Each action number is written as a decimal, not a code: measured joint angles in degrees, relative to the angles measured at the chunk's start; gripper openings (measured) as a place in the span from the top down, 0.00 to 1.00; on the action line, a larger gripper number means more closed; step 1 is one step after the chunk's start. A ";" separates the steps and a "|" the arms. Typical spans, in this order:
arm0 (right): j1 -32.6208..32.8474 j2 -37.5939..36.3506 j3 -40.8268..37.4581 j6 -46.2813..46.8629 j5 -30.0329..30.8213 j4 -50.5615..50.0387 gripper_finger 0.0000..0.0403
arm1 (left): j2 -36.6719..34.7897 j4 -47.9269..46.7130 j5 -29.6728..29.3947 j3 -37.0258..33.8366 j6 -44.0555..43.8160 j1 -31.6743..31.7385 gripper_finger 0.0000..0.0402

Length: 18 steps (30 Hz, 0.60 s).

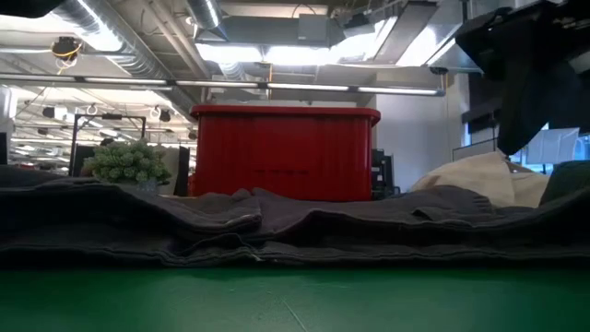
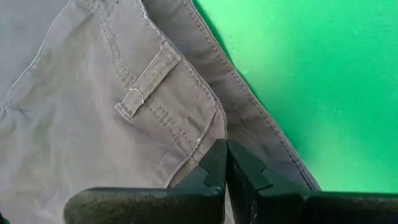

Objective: Fold Laundry from Bin
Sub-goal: Fold the gray short

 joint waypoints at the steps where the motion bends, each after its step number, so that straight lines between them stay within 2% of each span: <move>1: 0.23 0.36 0.00 -0.03 0.83 -0.03 0.51 | 0.00 -0.03 0.00 0.00 0.00 0.00 1.00; 8: 0.47 5.10 -0.04 -0.02 1.69 -0.48 0.51 | 0.00 -0.09 0.31 0.00 -0.04 0.00 1.00; 13: 0.47 5.55 -0.07 0.15 3.63 -0.46 0.51 | 0.00 -0.07 0.47 0.00 -0.17 0.00 1.00; 18: 0.47 5.55 -0.07 0.24 4.43 -0.50 0.59 | 0.00 -0.07 0.53 0.00 -0.32 0.00 1.00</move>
